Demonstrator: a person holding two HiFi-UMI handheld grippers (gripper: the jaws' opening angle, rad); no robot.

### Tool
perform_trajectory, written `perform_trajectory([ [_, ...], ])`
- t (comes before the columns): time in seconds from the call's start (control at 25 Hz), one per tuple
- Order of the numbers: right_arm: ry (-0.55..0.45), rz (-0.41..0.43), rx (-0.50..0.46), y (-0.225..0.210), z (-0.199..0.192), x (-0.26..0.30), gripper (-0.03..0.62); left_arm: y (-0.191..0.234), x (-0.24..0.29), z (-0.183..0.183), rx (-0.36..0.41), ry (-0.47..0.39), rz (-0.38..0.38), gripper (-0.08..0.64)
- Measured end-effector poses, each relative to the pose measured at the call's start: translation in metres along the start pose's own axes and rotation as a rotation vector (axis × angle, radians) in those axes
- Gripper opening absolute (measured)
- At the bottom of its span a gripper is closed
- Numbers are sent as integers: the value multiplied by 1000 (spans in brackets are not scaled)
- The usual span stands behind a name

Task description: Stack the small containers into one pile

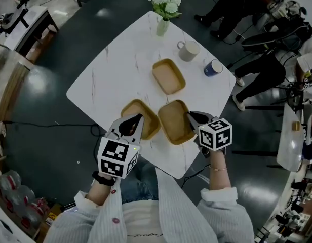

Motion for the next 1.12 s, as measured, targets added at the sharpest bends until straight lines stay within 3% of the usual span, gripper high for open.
perform_trajectory([
  [0.6,56,141,-74,96,26,65,23,58,-37,-16,-17,30,69,18],
  [1.12,137,151,-63,106,14,99,23,84,-45,-31,-11,62,44,18],
])
Point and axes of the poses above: the fingertips, and each gripper's own axes: x forward along the fingers, y to its left, z out of its top, the point moved 7 cm from there along -x, backward along the fingers, and after that the axes turned 12 degrees about x, right-handed, at the moved point
